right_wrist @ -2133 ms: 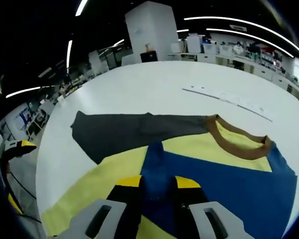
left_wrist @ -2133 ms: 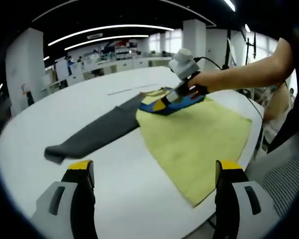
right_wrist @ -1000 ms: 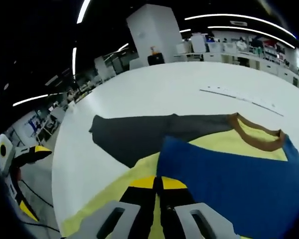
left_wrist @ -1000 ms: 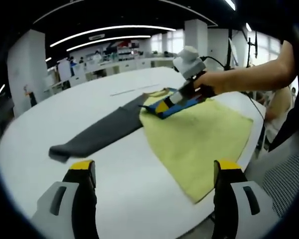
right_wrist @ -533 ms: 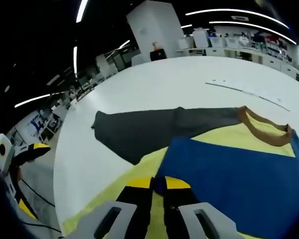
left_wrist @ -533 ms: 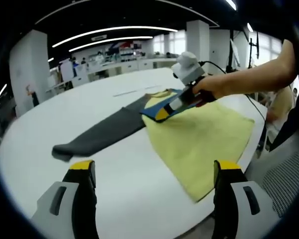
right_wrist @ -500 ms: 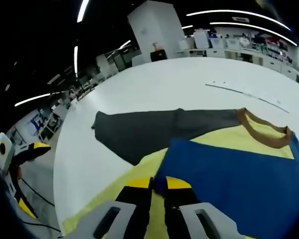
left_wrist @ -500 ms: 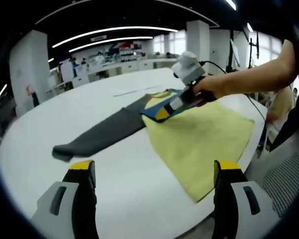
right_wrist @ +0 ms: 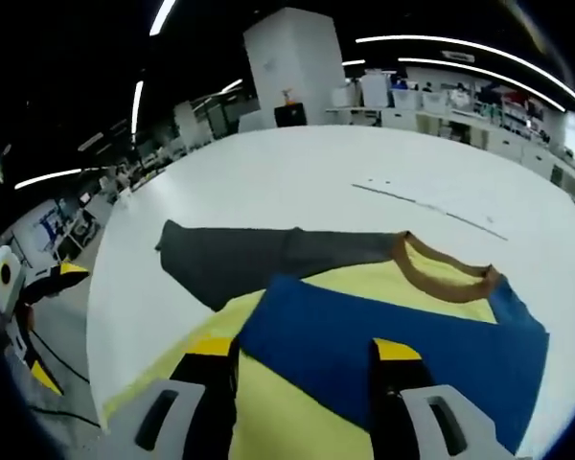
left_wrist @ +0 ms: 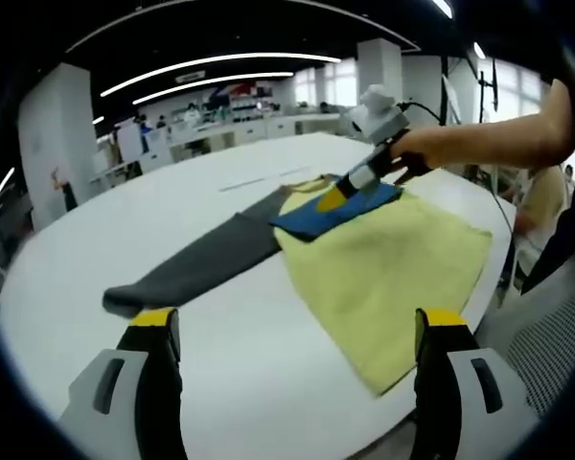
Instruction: Fold the garment on the visible template until the final outline fits inside the template.
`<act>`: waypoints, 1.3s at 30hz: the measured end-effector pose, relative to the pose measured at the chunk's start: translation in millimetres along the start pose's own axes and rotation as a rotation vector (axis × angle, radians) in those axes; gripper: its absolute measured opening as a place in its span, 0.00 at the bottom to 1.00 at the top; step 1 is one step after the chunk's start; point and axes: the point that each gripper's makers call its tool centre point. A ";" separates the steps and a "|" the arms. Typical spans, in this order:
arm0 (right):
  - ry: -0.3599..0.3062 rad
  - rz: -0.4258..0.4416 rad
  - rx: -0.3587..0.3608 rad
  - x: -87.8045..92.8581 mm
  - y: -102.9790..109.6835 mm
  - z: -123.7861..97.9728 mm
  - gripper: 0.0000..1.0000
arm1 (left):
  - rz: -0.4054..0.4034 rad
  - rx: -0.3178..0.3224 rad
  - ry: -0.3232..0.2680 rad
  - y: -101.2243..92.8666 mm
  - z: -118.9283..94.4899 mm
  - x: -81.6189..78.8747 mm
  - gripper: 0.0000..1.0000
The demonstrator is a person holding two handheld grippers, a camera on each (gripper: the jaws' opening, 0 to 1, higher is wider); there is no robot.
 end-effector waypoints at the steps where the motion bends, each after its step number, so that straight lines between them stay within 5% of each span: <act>1: 0.000 0.005 0.008 1.7 -5.4 -5.1 0.58 | 0.001 0.001 -0.002 -0.1 0.2 -0.4 0.99; 17: 0.012 0.104 0.144 41.4 -76.8 -61.8 0.67 | 0.016 0.008 -0.029 -4.0 2.8 -10.4 0.99; 28: 0.001 0.168 0.243 71.2 -118.7 -93.6 0.61 | 0.023 0.005 -0.029 -5.9 3.2 -12.4 0.99; 39: 0.048 0.123 0.308 94.7 -137.6 -105.6 0.46 | 0.023 -0.005 -0.042 -6.3 0.4 -17.4 0.99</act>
Point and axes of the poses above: the point that each gripper's makers call its tool centre point, and the gripper's own axes: z roughly forward along the fingers, y roughly to its left, x roughly out of its underside, and after that the axes turned 1 degree about z, right-handed
